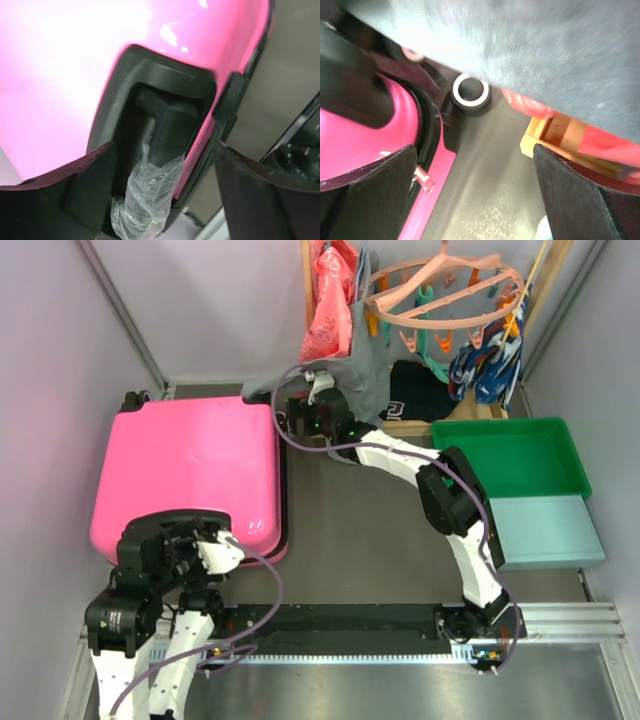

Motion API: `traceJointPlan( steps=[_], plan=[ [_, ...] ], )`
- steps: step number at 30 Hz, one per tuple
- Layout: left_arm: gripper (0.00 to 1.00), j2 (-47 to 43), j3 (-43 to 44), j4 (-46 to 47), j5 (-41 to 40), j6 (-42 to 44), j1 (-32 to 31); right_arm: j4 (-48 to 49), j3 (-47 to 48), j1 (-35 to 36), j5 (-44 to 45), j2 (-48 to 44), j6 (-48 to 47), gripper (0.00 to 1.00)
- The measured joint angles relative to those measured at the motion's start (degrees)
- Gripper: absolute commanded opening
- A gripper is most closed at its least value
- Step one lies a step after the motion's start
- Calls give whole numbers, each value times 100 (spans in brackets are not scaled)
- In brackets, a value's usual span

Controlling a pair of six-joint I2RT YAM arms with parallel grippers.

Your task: Open, take out, and arrange the luggage

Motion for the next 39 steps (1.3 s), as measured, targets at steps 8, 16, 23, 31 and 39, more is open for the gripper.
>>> traceJointPlan(
  steps=[8,16,23,31,39],
  plan=[
    [66,516,697,520,-686,-2205,0,-625,671,-44,-918,-466,258,98],
    [66,1499,754,1069,-3104,-4096,319,-719,2385,-44,-1491,505,1543,93],
    [72,1580,164,1130,-3757,-4459,909,-463,2983,-57,-1502,1521,2302,93],
    [72,2006,223,1233,-3362,-4426,2122,-197,3152,-44,-1766,1770,2555,74],
    [73,2662,540,1292,-1499,-4135,4675,175,2024,-46,-1674,1086,2492,56]
  ],
)
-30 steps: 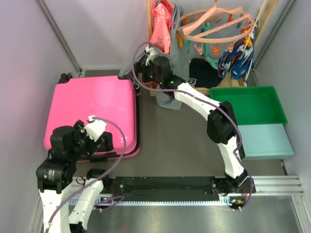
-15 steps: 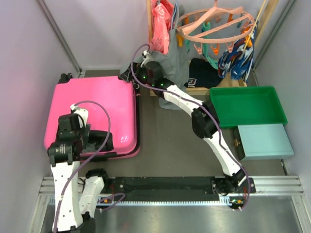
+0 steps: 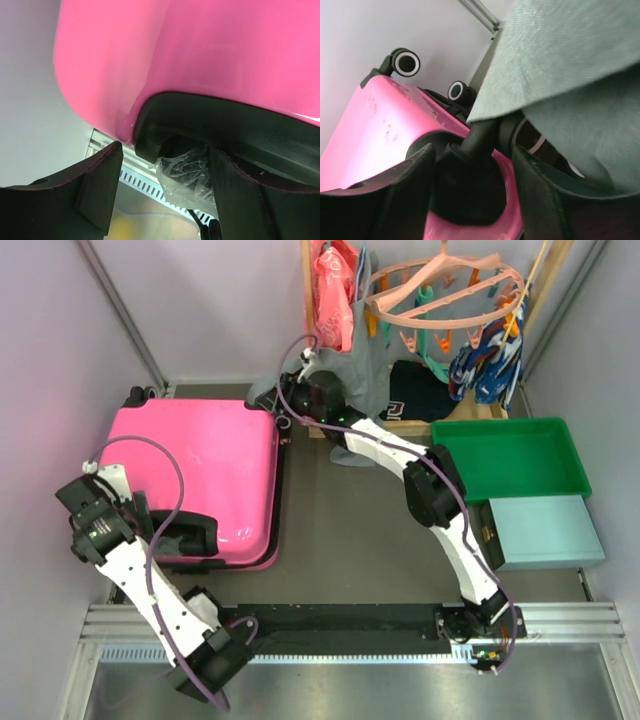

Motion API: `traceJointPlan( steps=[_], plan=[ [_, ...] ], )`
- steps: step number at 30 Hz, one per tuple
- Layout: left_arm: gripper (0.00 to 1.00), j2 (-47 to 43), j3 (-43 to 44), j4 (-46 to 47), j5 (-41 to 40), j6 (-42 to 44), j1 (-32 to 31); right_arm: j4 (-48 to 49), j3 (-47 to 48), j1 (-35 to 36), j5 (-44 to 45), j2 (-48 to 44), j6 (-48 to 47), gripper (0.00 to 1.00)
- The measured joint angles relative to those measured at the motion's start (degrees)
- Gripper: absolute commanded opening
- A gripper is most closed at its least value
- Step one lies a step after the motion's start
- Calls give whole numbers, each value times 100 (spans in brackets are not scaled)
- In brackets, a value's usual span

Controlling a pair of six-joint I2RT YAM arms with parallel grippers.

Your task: Open, take out, and arrange the luggage

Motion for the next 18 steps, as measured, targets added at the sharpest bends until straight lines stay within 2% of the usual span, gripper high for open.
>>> traceJointPlan(
  steps=[6,8,9,12,15,18],
  plan=[
    [74,-219,-229,273,271,103,332,271,-1429,42,195,-1023,-514,49],
    [68,-260,-306,326,323,96,365,313,-2048,63,306,-1453,-715,49],
    [59,-271,-341,343,358,85,378,304,-2376,70,317,-1644,-809,49],
    [52,-293,-435,393,481,44,422,188,-3132,197,313,-1845,-1003,49],
    [50,-317,-522,590,566,116,459,66,-3698,387,361,-1838,-1064,49],
    [49,-264,-566,839,590,162,479,125,-3834,389,354,-1974,-1113,50]
  ],
)
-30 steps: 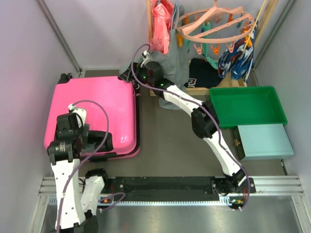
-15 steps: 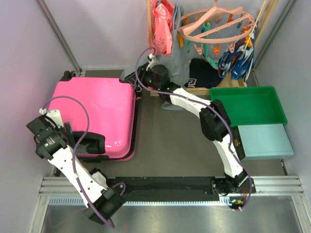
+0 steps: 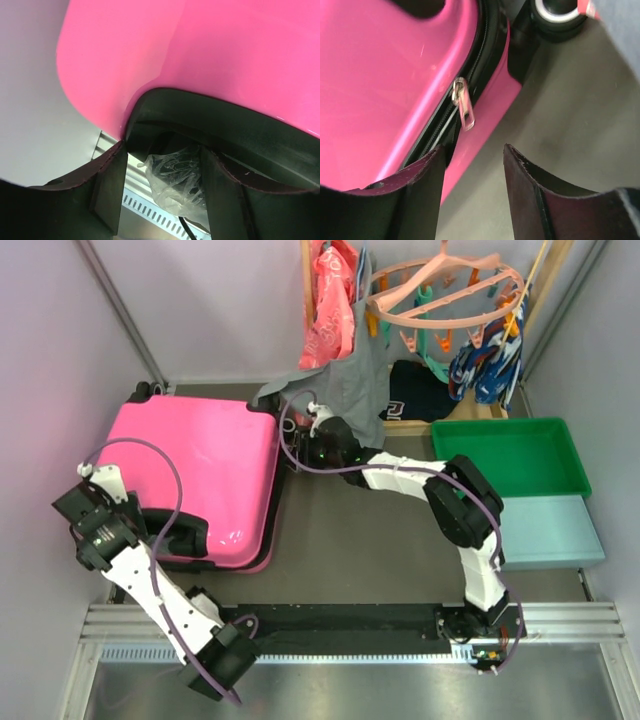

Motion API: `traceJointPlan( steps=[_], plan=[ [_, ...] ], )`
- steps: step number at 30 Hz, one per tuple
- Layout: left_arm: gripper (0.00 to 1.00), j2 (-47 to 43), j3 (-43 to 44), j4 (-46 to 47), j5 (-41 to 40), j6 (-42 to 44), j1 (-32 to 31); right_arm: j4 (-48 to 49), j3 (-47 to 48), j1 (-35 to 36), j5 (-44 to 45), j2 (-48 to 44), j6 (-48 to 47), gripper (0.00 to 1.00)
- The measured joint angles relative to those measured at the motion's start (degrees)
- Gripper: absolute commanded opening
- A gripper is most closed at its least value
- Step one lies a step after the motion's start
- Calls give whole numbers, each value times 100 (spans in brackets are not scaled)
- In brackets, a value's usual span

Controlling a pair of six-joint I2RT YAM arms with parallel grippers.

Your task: Open, take out, and arrange the luggage

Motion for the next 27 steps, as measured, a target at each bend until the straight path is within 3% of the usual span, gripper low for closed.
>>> traceJointPlan(
  steps=[6,9,13,16,27],
  plan=[
    [54,964,610,35,-50,61,-90,-271,-592,70,7,-590,-190,56],
    [64,1598,1224,-55,-490,-96,-553,-501,-876,85,66,-955,-302,64],
    [70,1757,1766,-280,-1333,-352,-2107,-719,-1176,85,203,-1502,-387,68],
    [71,1762,2087,-109,-914,-693,-3182,-820,-1342,94,278,-1882,-435,68],
    [73,2981,3272,-52,-431,-750,-5495,-1244,-1985,114,752,-3008,-614,70]
  ],
)
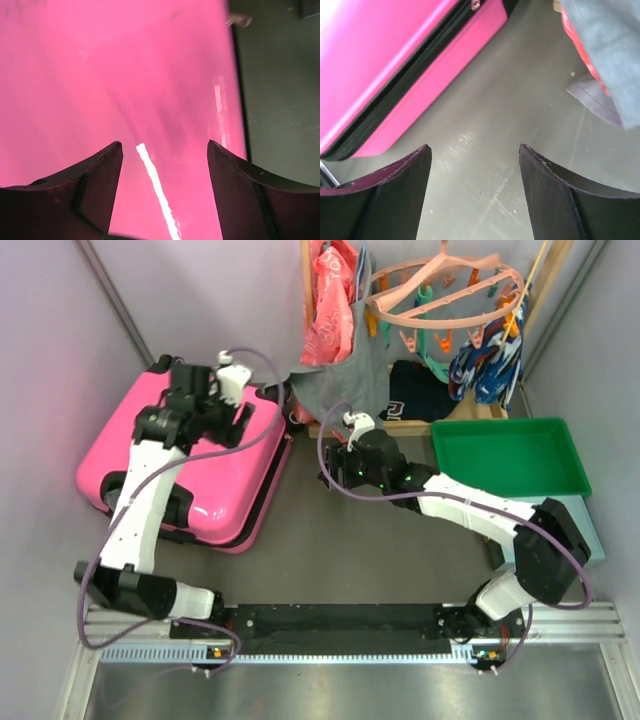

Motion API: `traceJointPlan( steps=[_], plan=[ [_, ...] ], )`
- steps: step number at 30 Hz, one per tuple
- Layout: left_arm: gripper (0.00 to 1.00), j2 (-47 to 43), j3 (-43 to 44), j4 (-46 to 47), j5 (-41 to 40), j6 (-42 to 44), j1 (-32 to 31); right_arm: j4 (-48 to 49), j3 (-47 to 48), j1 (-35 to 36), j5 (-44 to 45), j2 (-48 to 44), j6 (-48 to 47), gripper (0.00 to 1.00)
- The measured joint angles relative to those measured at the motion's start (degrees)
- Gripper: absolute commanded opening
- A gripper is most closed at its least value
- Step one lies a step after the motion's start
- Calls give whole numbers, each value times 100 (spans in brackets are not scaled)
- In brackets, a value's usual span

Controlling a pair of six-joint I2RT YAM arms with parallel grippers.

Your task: Open, take out, and arrange the luggage

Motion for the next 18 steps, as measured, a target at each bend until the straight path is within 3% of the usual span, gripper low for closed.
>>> traceJointPlan(
  steps=[6,13,18],
  plan=[
    [68,1574,1255,339,39,214,-1045,-385,-144,2,389,-284,-20,71],
    [56,3700,2769,669,114,313,-1141,-994,-254,2,975,-638,11,72],
    [56,4621,3683,944,-251,422,-1305,-1274,-278,2,1305,-841,31,72]
  ],
)
